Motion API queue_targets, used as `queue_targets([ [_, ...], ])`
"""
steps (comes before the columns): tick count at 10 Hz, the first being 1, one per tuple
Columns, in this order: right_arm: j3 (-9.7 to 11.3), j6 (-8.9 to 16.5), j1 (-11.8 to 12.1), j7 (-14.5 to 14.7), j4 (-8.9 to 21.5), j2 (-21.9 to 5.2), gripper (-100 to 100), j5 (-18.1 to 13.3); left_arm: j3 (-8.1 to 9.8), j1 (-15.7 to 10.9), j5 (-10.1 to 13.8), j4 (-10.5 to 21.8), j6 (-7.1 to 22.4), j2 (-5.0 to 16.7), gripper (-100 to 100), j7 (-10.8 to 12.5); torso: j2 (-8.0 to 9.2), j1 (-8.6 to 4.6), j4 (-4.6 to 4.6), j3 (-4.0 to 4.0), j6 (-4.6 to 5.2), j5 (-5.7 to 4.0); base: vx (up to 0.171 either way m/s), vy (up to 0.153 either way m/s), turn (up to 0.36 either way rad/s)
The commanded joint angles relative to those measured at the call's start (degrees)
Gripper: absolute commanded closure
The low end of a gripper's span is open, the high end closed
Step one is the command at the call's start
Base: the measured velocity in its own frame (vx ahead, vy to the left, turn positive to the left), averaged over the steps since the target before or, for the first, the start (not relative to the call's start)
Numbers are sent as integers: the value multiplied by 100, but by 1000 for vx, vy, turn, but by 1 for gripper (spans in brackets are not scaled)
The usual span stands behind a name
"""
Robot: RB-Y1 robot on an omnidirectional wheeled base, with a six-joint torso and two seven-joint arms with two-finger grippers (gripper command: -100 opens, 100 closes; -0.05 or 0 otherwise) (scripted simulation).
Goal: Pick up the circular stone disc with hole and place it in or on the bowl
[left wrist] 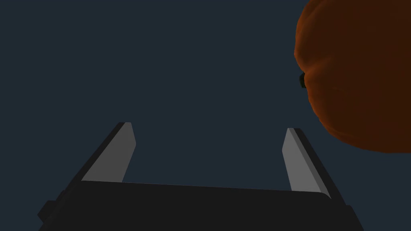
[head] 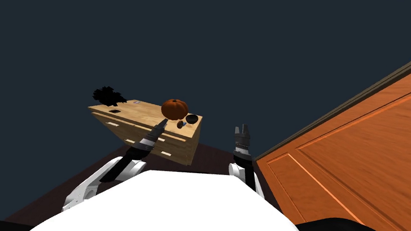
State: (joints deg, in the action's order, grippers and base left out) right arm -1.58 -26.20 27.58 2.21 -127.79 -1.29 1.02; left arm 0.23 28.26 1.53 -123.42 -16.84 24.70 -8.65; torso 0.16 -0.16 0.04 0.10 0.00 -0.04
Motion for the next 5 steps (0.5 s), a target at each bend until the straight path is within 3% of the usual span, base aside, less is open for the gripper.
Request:
queue_targets([
  [1,0,0,0,0,0,0,0,0,-23,-25,-55,205,167,286,-100,-29,0,0,0,0,0,0,-47,-57,-109],
  [2,0,0,0,0,0,0,0,0,-23,-25,-55,205,167,310,-100,-29,2,-3,0,1,1,0,-35,-47,-23],
  [5,0,0,0,0,0,0,0,0,-55,3,-184,612,410,868,-100,-75,-1,-3,0,-1,1,0,-36,-63,-91],
])
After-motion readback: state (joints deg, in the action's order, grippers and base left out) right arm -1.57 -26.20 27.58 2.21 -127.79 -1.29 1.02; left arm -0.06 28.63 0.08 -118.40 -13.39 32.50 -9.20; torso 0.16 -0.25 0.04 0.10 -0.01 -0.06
